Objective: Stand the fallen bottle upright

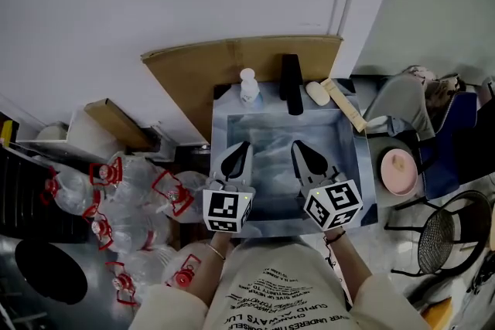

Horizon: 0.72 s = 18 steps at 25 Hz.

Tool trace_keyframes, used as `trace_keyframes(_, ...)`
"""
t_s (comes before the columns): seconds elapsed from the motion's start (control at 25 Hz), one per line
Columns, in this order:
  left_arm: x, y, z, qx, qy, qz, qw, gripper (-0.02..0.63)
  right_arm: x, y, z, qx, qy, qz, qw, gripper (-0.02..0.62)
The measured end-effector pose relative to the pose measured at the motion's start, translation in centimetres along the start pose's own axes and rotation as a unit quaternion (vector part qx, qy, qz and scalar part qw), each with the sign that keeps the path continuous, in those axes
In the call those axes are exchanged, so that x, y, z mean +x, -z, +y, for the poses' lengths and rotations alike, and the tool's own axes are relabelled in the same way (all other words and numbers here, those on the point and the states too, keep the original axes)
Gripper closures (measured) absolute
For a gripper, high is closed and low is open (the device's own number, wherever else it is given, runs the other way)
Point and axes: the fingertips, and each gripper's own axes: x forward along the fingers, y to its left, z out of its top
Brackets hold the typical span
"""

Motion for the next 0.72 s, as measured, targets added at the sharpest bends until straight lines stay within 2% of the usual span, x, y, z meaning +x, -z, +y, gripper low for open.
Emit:
trace_keyframes(0.28,-1.9,-0.7,-0.3,-0.016,0.006,0.004,0.9998,0.580,-1.2,-1.6,-0.4,-0.016,-0.004,-0.020,1.000,0.591)
trace_keyframes(0.72,-5.1,-1.3,0.6,-0.014,-0.010,-0.001,0.9999,0.581,-3.2,-2.1,-2.1,-0.011,0.006,-0.037,0.999,0.591)
